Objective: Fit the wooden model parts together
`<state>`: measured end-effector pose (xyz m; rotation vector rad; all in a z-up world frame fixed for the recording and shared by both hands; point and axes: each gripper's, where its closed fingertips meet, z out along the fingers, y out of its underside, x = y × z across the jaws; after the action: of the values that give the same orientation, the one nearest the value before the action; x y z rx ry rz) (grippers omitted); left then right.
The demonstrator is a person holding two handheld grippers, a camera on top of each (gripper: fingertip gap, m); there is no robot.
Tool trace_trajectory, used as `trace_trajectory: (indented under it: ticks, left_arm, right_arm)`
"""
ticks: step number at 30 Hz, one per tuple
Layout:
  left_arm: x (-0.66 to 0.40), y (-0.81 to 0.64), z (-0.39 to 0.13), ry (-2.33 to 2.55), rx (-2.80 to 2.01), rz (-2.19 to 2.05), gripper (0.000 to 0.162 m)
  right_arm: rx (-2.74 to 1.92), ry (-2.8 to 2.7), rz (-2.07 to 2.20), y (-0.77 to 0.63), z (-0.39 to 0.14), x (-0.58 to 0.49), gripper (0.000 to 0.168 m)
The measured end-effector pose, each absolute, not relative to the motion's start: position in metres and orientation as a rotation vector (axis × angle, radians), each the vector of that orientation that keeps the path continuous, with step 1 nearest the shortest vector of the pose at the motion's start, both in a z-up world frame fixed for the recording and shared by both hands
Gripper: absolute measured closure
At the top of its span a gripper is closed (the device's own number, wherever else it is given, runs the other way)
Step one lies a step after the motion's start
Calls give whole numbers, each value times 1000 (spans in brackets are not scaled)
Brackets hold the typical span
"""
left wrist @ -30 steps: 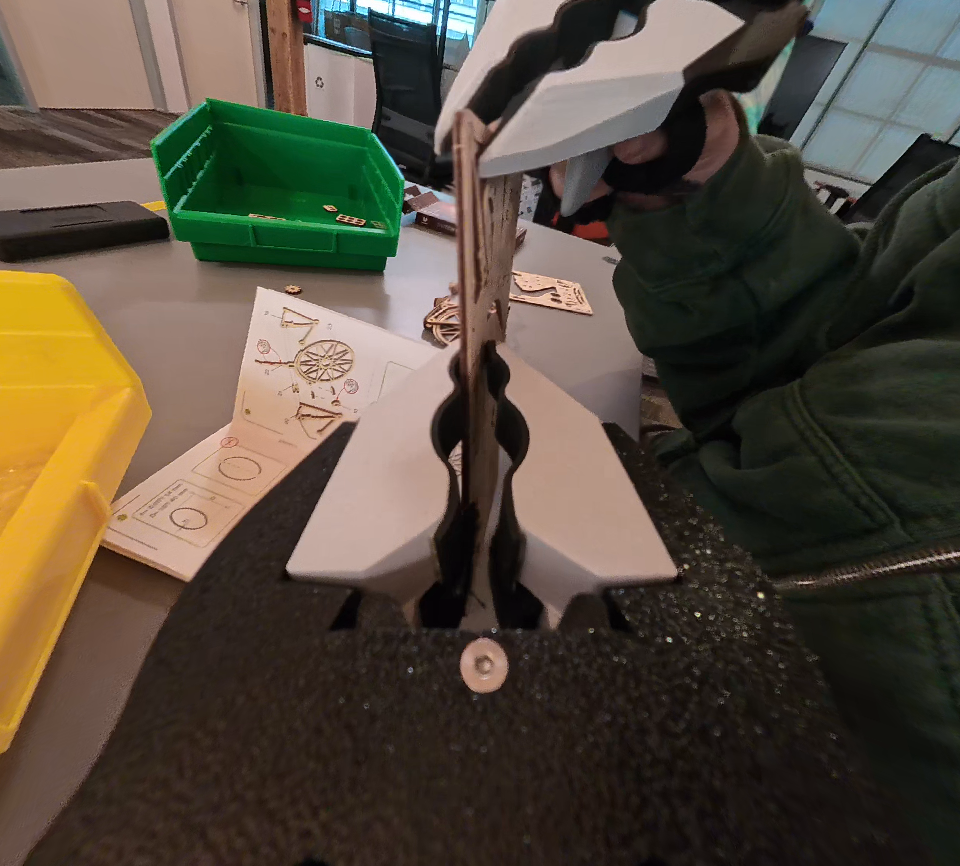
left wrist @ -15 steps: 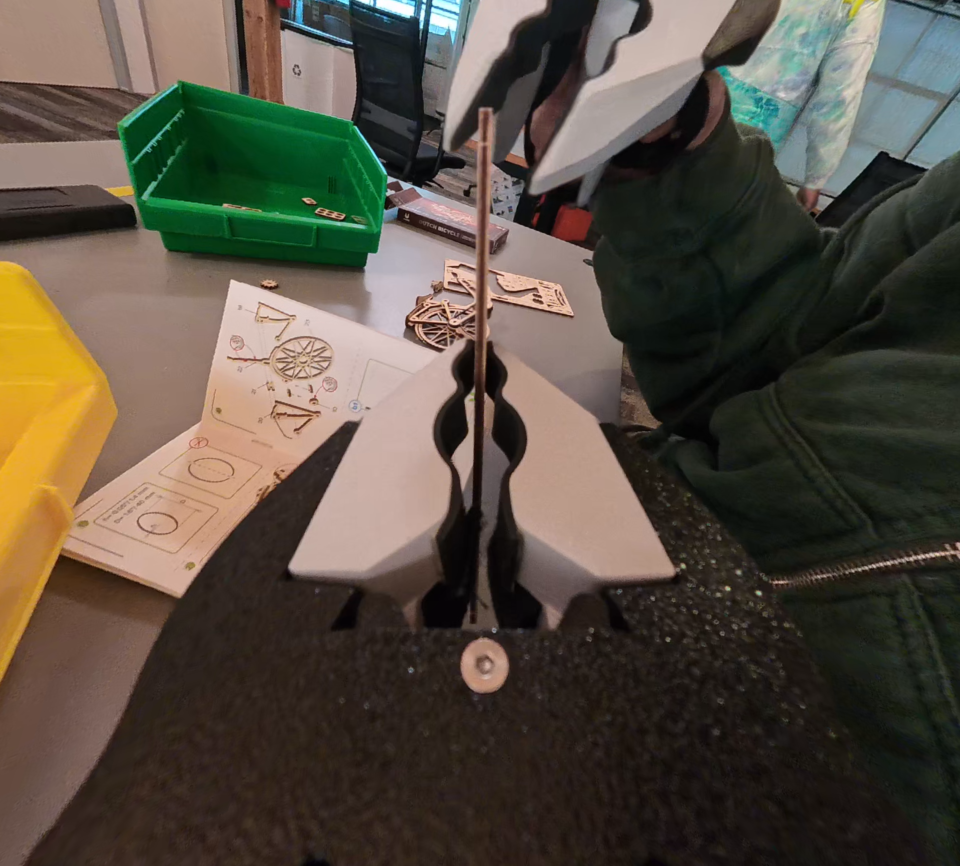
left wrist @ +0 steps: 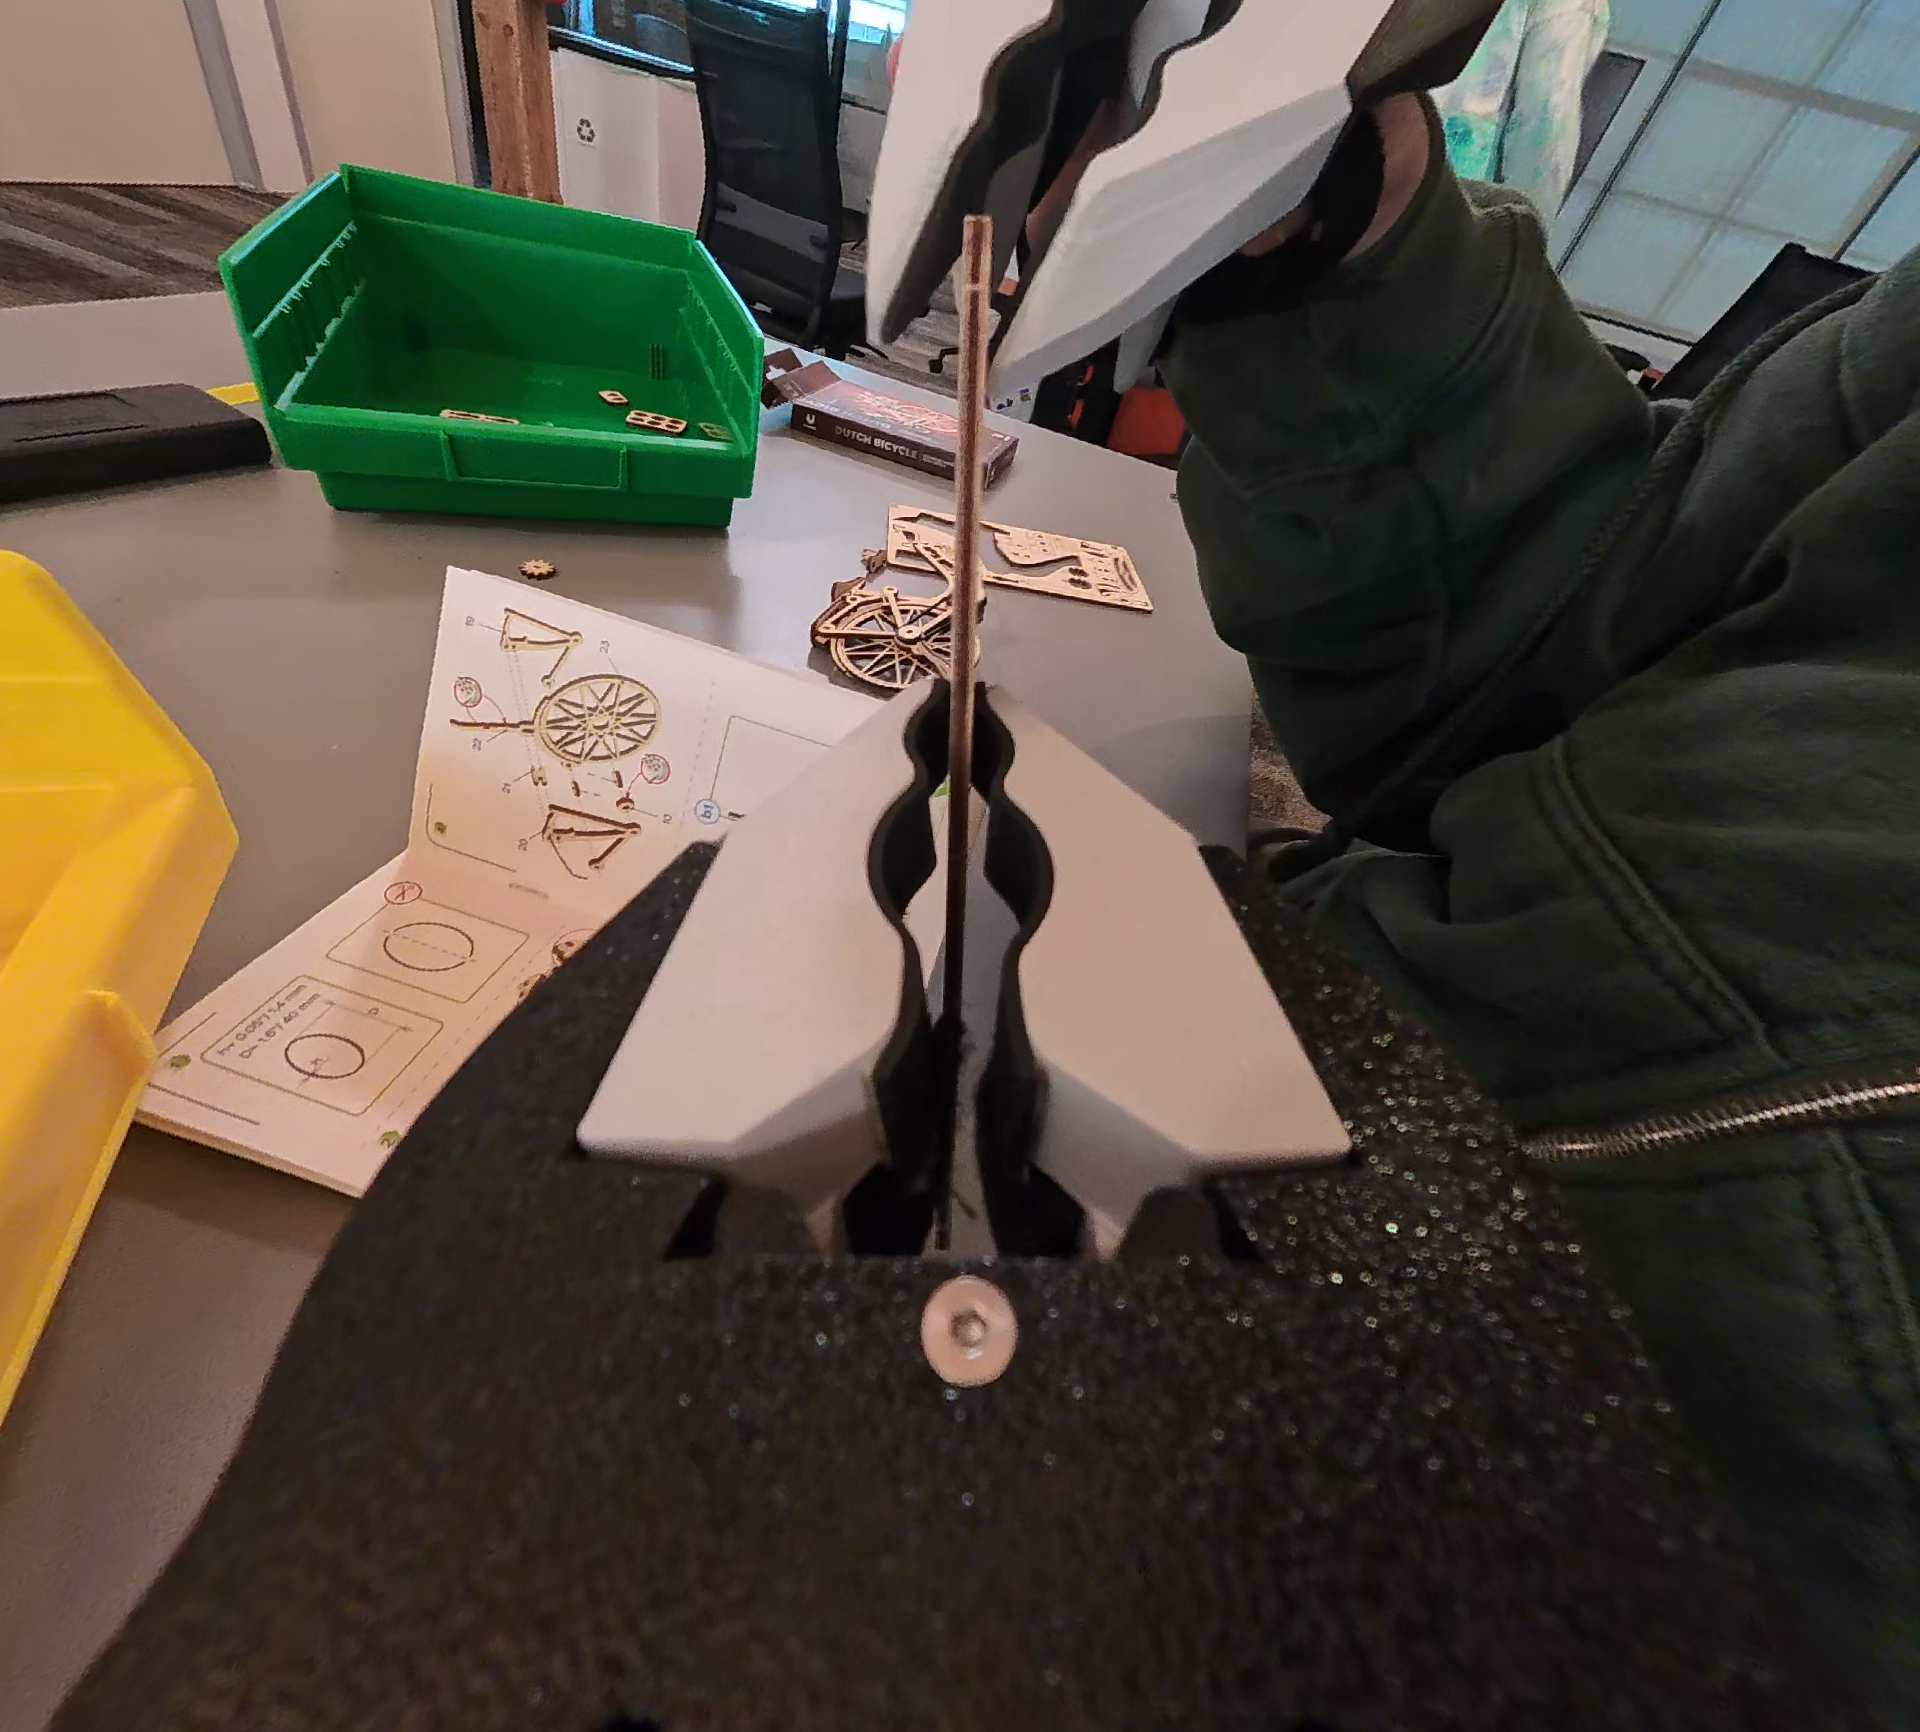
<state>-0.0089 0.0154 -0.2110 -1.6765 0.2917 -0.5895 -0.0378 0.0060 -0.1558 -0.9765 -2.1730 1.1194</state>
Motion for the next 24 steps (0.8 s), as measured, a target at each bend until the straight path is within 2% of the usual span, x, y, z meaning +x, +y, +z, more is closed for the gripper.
trace_trajectory:
  ticks: [4, 6, 24]
  left_arm:
    - [-9, 16, -212, 290, -1684, -589, 161]
    - [-9, 16, -214, 296, -1689, -574, 161]
    - [-8, 17, -218, 309, -1702, -559, 162]
  right_arm:
    - [-977, -2180, 1168, 2, -155, -37, 153]
    - [-980, -2173, 1152, 4, -156, -38, 159]
    - [-913, -2208, 1082, 5, -161, -37, 160]
